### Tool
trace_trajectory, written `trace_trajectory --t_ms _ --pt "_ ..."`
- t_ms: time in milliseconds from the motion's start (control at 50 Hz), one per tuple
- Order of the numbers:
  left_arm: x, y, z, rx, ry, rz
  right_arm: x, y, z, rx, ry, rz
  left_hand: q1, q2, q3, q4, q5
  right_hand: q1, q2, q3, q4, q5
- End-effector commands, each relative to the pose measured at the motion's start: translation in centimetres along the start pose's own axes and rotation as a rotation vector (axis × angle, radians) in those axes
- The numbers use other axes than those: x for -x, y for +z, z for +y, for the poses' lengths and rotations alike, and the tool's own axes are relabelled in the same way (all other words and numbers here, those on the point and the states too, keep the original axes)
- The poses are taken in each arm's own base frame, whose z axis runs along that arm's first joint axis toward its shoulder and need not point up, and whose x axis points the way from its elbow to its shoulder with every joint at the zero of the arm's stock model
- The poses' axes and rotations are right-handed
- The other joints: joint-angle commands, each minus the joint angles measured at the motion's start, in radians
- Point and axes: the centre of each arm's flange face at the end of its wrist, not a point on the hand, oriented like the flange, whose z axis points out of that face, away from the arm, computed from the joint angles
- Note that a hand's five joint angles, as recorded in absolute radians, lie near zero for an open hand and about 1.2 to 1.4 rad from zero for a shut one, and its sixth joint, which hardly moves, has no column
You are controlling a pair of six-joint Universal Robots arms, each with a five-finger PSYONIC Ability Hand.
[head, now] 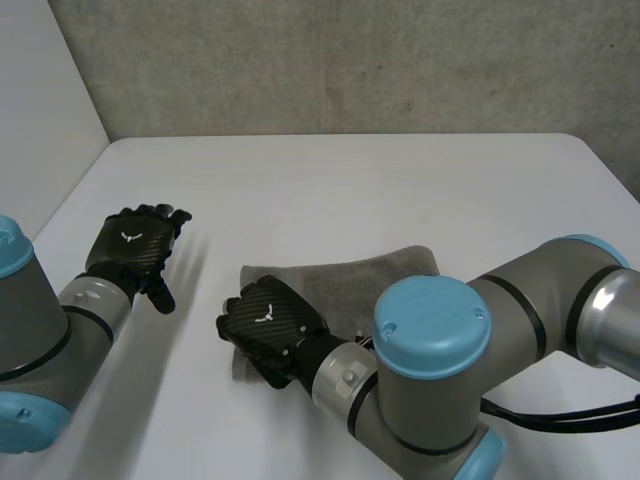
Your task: Fold the towel.
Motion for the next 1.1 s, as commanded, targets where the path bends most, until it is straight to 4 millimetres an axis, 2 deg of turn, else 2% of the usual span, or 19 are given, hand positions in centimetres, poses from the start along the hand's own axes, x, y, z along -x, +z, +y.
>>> trace_trajectory --t_ms 20,80,120,140,180,240,360,400,460,500,520,600,780,820,900,920,940,980,1100 --pt "-0.2 -0.1 0.1 -0.005 0.001 0.004 -0.4 -0.3 0.5 0.035 0.013 0.009 -0.001 0.011 0.007 0.008 -0.025 -1.122 -0.935 -0.949 -0.947 -0.913" --pt "-0.3 0.0 0.0 -0.01 0.002 0.006 -1.0 -1.1 0.3 0.073 0.035 0.026 -0.001 0.011 0.007 0.008 -0.025 -1.197 -1.01 -1.023 -1.021 -0.988" --pt "-0.3 0.0 0.1 -0.009 0.002 0.008 -4.8 -2.7 0.5 0.132 0.111 0.127 -0.001 0.011 0.007 0.008 -0.025 -1.197 -1.01 -1.023 -1.021 -0.988" --pt "-0.4 -0.1 0.1 -0.008 0.003 0.01 -4.9 -2.7 0.5 0.132 0.111 0.127 -0.001 0.011 0.007 0.008 -0.025 -1.197 -1.01 -1.023 -1.021 -0.988" --pt "-0.6 -0.1 0.1 -0.011 0.004 0.015 -7.7 -4.6 1.4 0.18 0.187 0.197 -0.001 0.011 0.007 0.008 -0.025 -1.197 -1.01 -1.023 -1.021 -0.988" --pt "-1.7 -0.6 -0.2 -0.021 0.012 0.048 -8.6 -5.5 2.1 0.202 0.207 0.223 -0.001 0.011 0.007 0.008 -0.025 -1.197 -1.01 -1.023 -1.021 -0.988" --pt "-4.4 -1.8 -0.7 -0.047 0.031 0.129 -9.6 -8.3 5.9 0.331 0.213 0.257 -0.001 0.011 0.007 0.008 -0.025 -1.197 -1.01 -1.023 -1.021 -0.988" --pt "-4.8 -2.1 -0.9 -0.055 0.035 0.141 -10.4 -9.8 7.7 0.369 0.181 0.288 -0.001 0.011 0.007 0.008 -0.025 -0.995 -0.807 -0.821 -0.819 -0.786" --pt "-5.6 -2.6 -1.1 -0.067 0.041 0.166 -10.8 -10.3 8.3 0.371 0.164 0.315 -0.001 0.011 0.007 0.008 -0.025 -0.823 -0.636 -0.649 -0.647 -0.614" --pt "-5.9 -2.7 -1.1 -0.068 0.042 0.173 -11.3 -10.8 9.3 0.37 0.134 0.358 -0.001 0.011 0.007 0.008 -0.025 -0.475 -0.288 -0.301 -0.299 -0.266" --pt "-5.9 -2.7 -1.1 -0.068 0.042 0.173 -11.3 -10.8 9.3 0.37 0.134 0.358 -0.001 0.011 0.007 0.008 -0.025 -0.474 -0.286 -0.3 -0.298 -0.265" --pt "-5.9 -2.7 -1.0 -0.063 0.043 0.173 -12.5 -11.2 10.2 0.352 0.106 0.444 -0.001 0.011 0.007 0.008 -0.025 0.023 0.21 0.197 0.199 0.232" --pt "-5.7 -2.7 -0.8 -0.057 0.042 0.168 -14.5 -11.2 9.5 0.323 0.036 0.557 -0.001 0.011 0.007 0.008 -0.025 0.024 0.212 0.198 0.2 0.233" --pt "-5.7 -2.7 -0.8 -0.058 0.041 0.168 -15.1 -10.5 8.0 0.281 -0.034 0.56 -0.001 0.011 0.007 0.008 -0.025 0.024 0.212 0.198 0.2 0.233" --pt "-5.6 -2.7 -0.9 -0.059 0.041 0.166 -14.0 -8.7 5.2 0.197 -0.122 0.513 -0.001 0.011 0.007 0.008 -0.025 0.024 0.212 0.198 0.2 0.233" --pt "-5.6 -2.7 -0.9 -0.059 0.041 0.166 -12.7 -7.4 3.7 0.15 -0.165 0.465 -0.001 0.011 0.007 0.008 -0.025 0.024 0.212 0.198 0.2 0.233" --pt "-5.6 -2.7 -0.9 -0.058 0.041 0.167 -12.7 -7.4 3.7 0.15 -0.166 0.464 -0.001 0.011 0.007 0.008 -0.025 0.024 0.212 0.198 0.2 0.233" --pt "-5.6 -2.7 -0.9 -0.058 0.041 0.165 -9.8 -5.1 1.7 0.088 -0.243 0.369 -0.001 0.011 0.007 0.008 -0.025 0.024 0.212 0.198 0.2 0.233" --pt "-5.4 -3.0 -0.7 -0.052 0.04 0.16 -5.6 -3.0 0.9 0.066 -0.328 0.228 -0.001 0.011 0.007 0.008 -0.025 0.024 0.212 0.198 0.2 0.233"
